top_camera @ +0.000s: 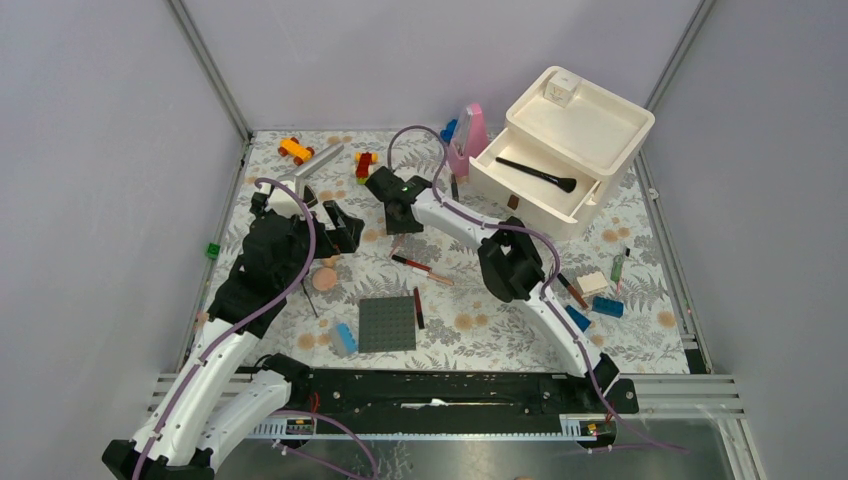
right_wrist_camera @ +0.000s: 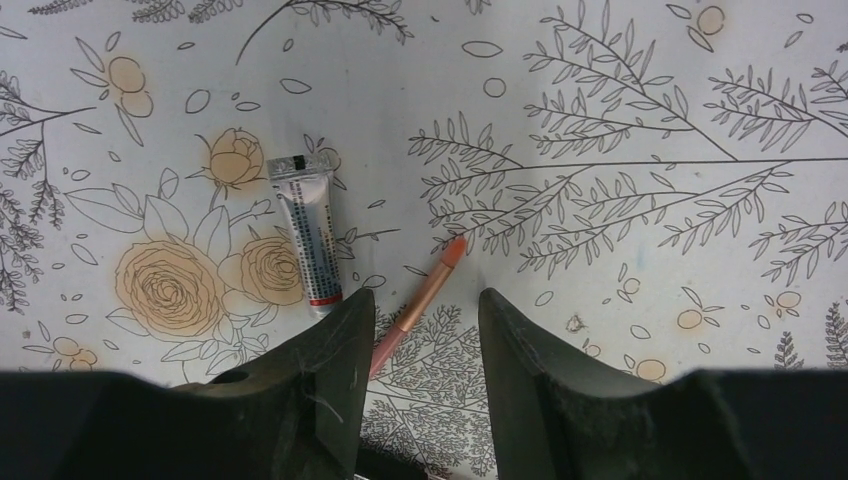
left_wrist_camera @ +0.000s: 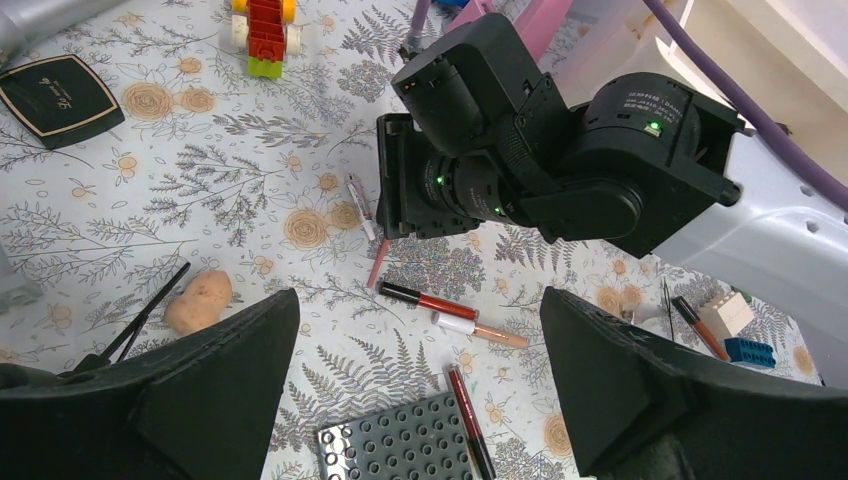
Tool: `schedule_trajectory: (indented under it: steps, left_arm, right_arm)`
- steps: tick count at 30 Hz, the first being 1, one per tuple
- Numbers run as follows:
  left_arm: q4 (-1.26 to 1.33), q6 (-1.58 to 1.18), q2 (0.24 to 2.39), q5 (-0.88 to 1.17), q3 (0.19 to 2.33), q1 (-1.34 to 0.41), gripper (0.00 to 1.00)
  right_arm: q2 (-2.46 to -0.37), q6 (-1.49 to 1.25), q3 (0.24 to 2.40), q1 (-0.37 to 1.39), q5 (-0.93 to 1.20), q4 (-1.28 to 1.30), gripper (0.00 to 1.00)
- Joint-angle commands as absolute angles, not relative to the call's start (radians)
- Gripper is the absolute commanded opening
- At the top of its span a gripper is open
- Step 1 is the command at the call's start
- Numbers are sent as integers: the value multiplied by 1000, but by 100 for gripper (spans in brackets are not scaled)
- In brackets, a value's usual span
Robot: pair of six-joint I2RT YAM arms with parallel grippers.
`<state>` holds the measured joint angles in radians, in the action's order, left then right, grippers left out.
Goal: Organize the makeup
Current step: Pick up the makeup brush from the center of the board.
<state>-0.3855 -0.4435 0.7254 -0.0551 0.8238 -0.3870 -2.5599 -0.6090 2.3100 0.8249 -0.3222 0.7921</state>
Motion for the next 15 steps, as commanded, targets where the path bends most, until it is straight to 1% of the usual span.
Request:
schedule_trajectory:
  steps: [1, 8, 12, 13, 15]
  left_arm:
    - [-319, -448, 712, -43, 821, -382, 99]
    - [-319, -448, 712, -43, 822, -382, 99]
    - [-321, -448, 713, -46, 821, -382, 99]
    - [-321, -448, 714, -46, 821, -381, 99]
    - [-321, -448, 714, -46, 821, -379, 99]
  right_arm:
    - [-2599, -566, 2368, 850, -346, 850, 50]
    - [-2577, -514, 2286, 885, -377, 866, 49]
    - [-2571, -509, 2249, 895, -390, 884, 48]
    - [-2568, -509, 2239, 896, -391, 883, 46]
    - [-2562, -505, 2217, 896, -392, 878, 40]
